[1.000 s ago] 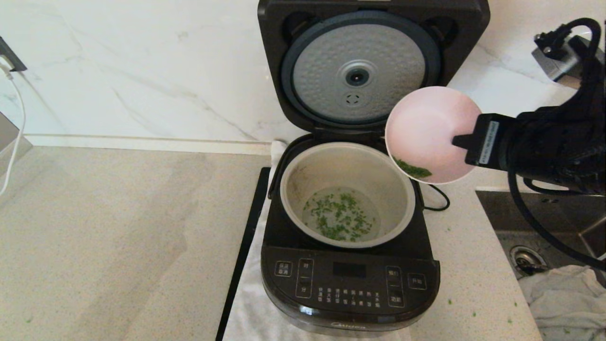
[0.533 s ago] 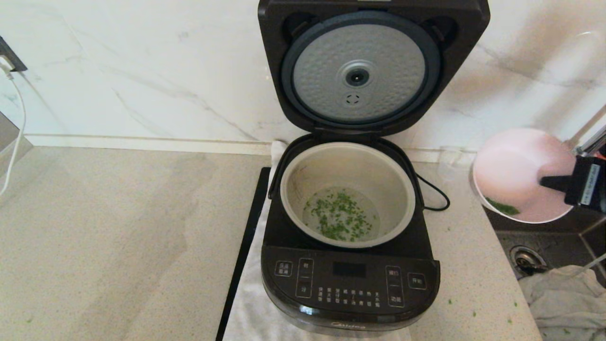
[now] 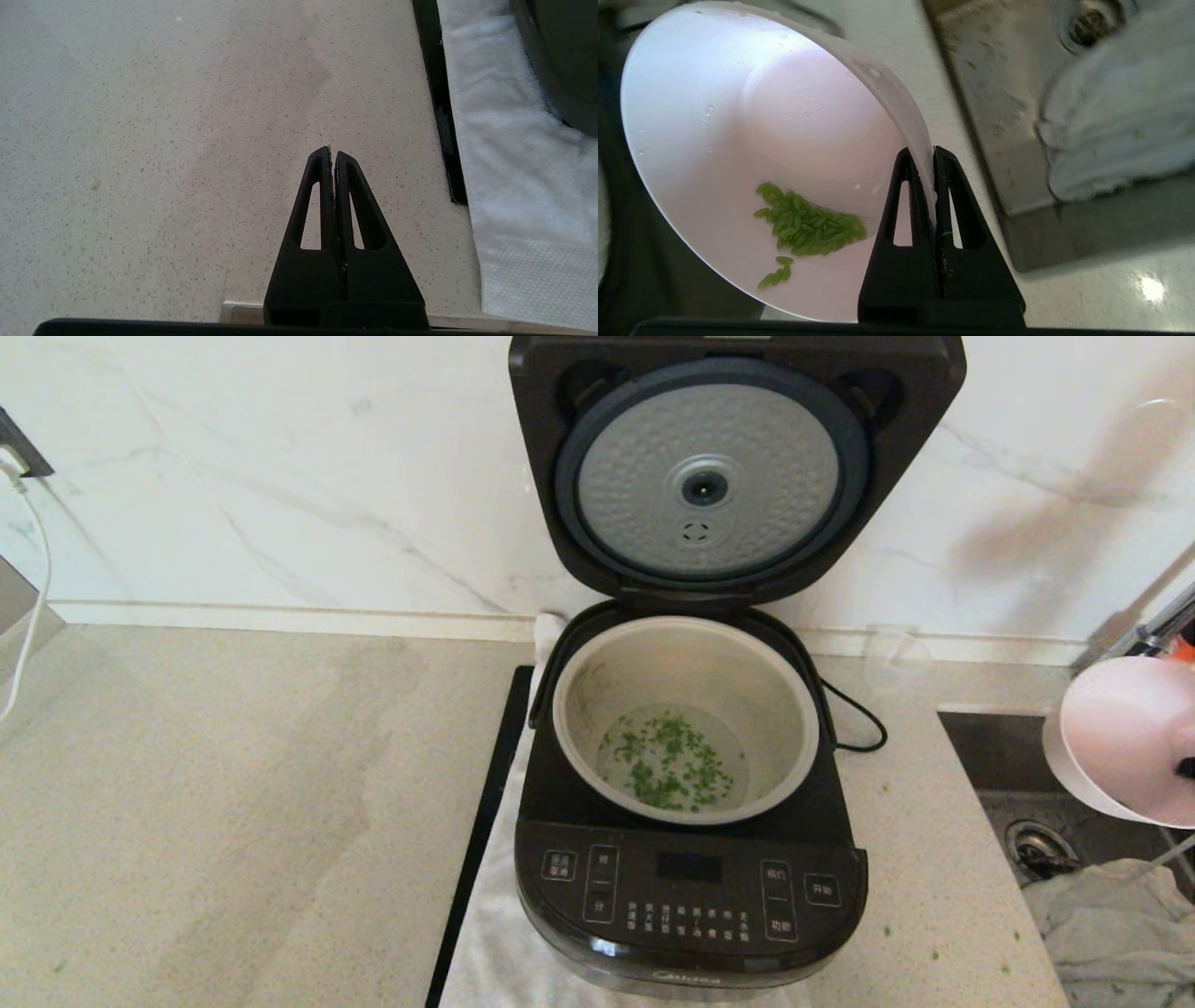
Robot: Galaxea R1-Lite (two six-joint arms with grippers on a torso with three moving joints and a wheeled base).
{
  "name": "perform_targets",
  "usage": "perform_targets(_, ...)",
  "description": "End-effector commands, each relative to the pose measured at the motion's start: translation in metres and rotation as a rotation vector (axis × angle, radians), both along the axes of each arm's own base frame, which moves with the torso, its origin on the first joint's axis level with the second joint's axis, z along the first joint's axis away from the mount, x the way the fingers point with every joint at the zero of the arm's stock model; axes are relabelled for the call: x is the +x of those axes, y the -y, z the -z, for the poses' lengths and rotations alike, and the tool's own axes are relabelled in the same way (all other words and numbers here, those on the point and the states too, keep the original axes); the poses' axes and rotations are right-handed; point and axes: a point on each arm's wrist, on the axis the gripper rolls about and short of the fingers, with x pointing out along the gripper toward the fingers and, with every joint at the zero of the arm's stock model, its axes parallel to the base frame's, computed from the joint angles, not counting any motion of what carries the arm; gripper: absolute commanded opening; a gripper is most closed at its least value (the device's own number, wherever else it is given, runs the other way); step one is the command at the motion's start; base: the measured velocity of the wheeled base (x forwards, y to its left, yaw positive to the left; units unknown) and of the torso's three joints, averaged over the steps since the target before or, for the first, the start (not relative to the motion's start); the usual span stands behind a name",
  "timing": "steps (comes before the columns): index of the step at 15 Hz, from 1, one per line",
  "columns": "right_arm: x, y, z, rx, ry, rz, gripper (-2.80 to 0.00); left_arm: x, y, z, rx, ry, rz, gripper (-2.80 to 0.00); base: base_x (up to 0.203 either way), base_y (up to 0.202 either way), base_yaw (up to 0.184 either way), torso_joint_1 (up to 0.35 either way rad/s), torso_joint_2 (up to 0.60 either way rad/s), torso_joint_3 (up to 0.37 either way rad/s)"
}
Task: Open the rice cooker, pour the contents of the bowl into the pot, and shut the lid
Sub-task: Fill a bowl with water from the tap
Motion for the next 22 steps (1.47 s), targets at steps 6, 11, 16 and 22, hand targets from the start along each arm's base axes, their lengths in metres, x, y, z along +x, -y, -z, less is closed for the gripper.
perform_targets(6,0.032,0.065,0.041,0.175,-0.146,0.134,-2.80,0.000,0.000,0.000,0.000,0.001,0.000,-2.80,0.000,0.000,0.000,0.000,0.00,0.000)
perform_targets(11,0.033,0.116,0.070,0.284,-0.179,0.207,-2.80,0.000,0.000,0.000,0.000,0.002,0.000,-2.80,0.000,0.000,0.000,0.000,0.00,0.000)
perform_targets(16,0.017,0.187,0.111,0.424,-0.212,0.326,-2.80,0.000,0.000,0.000,0.000,0.001,0.000,-2.80,0.000,0.000,0.000,0.000,0.00,0.000)
perform_targets(22,-0.018,0.252,0.151,0.513,-0.199,0.427,-2.80,0.000,0.000,0.000,0.000,0.001,0.000,-2.80,0.000,0.000,0.000,0.000,0.00,0.000)
